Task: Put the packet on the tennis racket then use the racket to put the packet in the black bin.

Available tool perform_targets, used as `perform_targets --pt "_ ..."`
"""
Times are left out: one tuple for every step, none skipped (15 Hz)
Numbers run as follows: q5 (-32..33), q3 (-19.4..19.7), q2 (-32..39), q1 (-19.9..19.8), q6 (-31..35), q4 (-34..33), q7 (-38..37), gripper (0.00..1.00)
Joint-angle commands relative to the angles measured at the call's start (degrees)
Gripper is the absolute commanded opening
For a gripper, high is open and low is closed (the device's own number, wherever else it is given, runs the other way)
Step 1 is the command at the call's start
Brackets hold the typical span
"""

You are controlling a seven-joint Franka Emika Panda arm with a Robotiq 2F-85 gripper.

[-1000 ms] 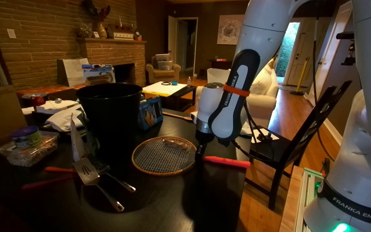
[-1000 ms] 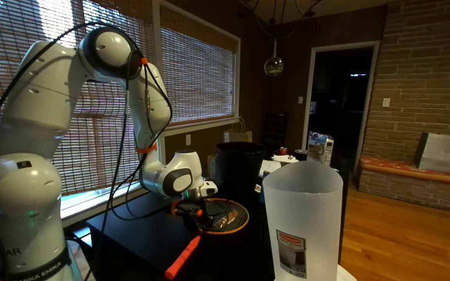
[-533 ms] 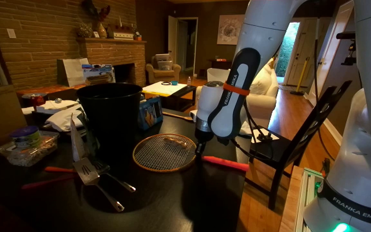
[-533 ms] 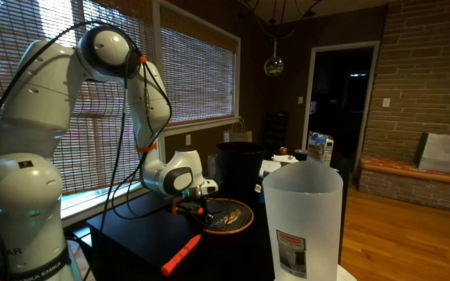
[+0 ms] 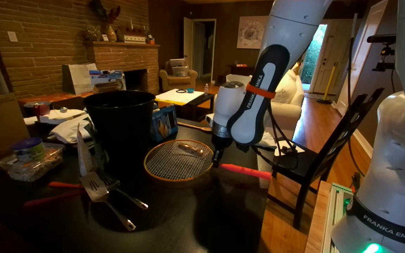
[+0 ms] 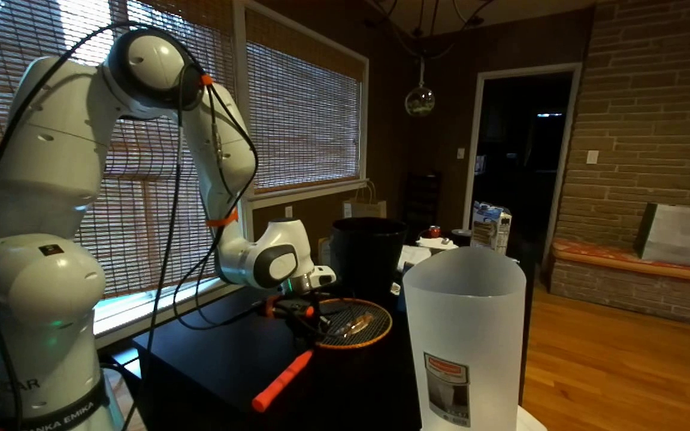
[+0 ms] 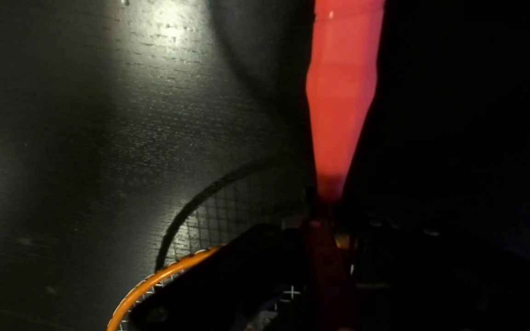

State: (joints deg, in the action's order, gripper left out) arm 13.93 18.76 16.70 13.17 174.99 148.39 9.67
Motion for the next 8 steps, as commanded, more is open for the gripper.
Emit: perform_targets --pt "7.4 4.4 -7.5 2.8 -6.6 1.2 -5.5 0.03" --pt "9.3 4.0 -9.1 1.8 -9.3 0.9 -6.7 0.03" --pt "11.1 3.0 -10.7 0.6 -11.7 0.7 -8.0 0.03" --pt "11.6 1.1 -12.4 -1.3 -14.4 0.6 -8.4 0.03" --pt "10.9 -1.1 -14.1 -3.3 -16.8 0.9 -7.8 0.03" --pt "10.8 -2.6 -15.6 -4.7 -19.2 0.7 -7.8 0.03" --pt "9.2 -4.5 -17.1 -6.3 -21.1 0.7 -6.5 0.03" --pt "8.6 -6.0 -18.4 -7.6 -22.7 0.6 -6.1 0.03"
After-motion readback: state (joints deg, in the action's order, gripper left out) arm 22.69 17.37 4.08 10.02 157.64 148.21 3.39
